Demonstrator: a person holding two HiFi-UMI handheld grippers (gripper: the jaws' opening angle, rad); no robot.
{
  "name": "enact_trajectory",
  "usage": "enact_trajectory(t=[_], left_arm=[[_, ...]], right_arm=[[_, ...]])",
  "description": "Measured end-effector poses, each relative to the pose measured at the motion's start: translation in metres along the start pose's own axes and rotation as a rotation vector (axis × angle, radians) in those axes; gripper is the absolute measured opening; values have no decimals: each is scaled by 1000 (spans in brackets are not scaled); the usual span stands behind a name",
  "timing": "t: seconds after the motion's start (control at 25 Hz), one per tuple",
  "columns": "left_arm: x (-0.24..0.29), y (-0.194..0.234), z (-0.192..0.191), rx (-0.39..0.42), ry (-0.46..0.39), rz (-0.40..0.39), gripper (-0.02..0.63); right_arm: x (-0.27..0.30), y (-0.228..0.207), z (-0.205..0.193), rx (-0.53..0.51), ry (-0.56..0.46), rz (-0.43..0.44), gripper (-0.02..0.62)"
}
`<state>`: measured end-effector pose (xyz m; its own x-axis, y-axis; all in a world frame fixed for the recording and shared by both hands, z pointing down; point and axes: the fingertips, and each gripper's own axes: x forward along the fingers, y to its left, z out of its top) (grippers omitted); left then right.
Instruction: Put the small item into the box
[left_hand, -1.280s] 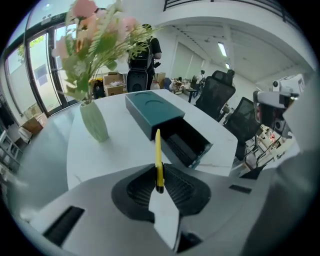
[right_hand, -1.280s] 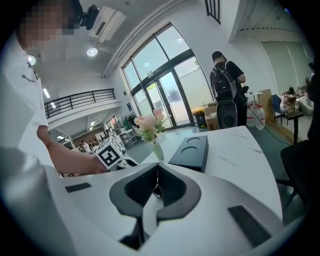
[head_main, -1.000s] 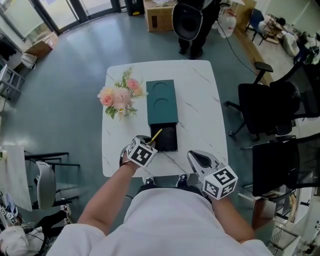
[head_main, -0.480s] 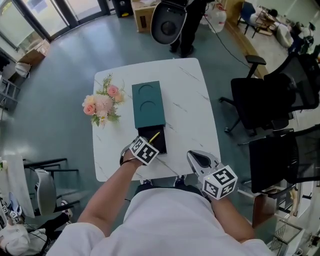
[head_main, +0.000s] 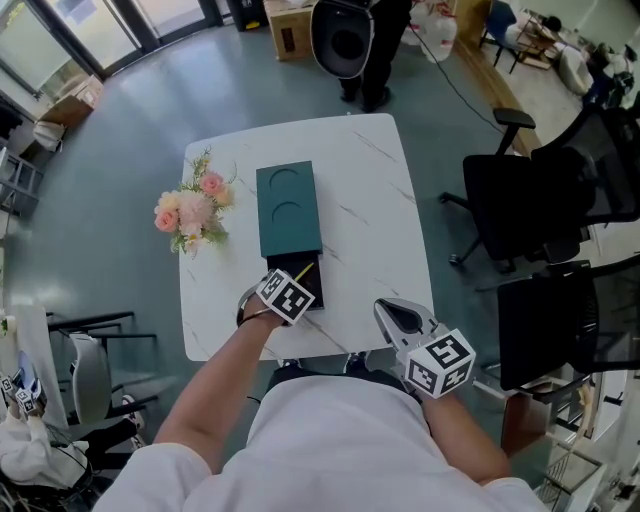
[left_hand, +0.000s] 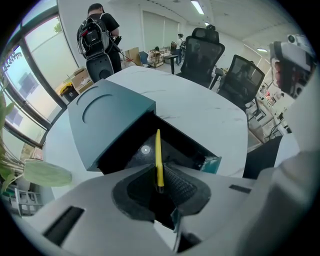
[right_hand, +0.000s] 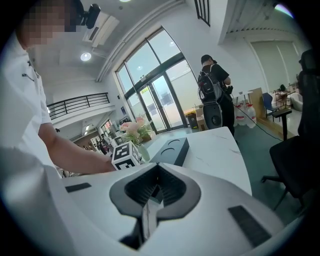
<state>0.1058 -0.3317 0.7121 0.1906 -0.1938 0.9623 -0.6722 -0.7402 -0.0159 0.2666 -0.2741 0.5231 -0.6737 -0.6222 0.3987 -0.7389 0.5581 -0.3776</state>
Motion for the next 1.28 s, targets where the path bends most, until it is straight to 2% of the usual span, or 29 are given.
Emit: enact_trajectory(t=[0.44,0.72,0.88,1.16,1.28], left_arm=[[-1,0,2,-27,-14,20,83],[-15,-1,1,-68,-51,29,84],[-33,-10,1,-153,-119,20,81],[-78,-34,-8,-288,-265,37,26],[-99,-44,-11,-337,-361,45,16]], right_arm=[[-7,-10,-3,4,1,14,15],[-2,0,-4,-12,10,57,15],[4,5,-7,-27,31,103,15],[18,24,-14,-83,80,225,15],[23,36,-18,-113,102,276,15]])
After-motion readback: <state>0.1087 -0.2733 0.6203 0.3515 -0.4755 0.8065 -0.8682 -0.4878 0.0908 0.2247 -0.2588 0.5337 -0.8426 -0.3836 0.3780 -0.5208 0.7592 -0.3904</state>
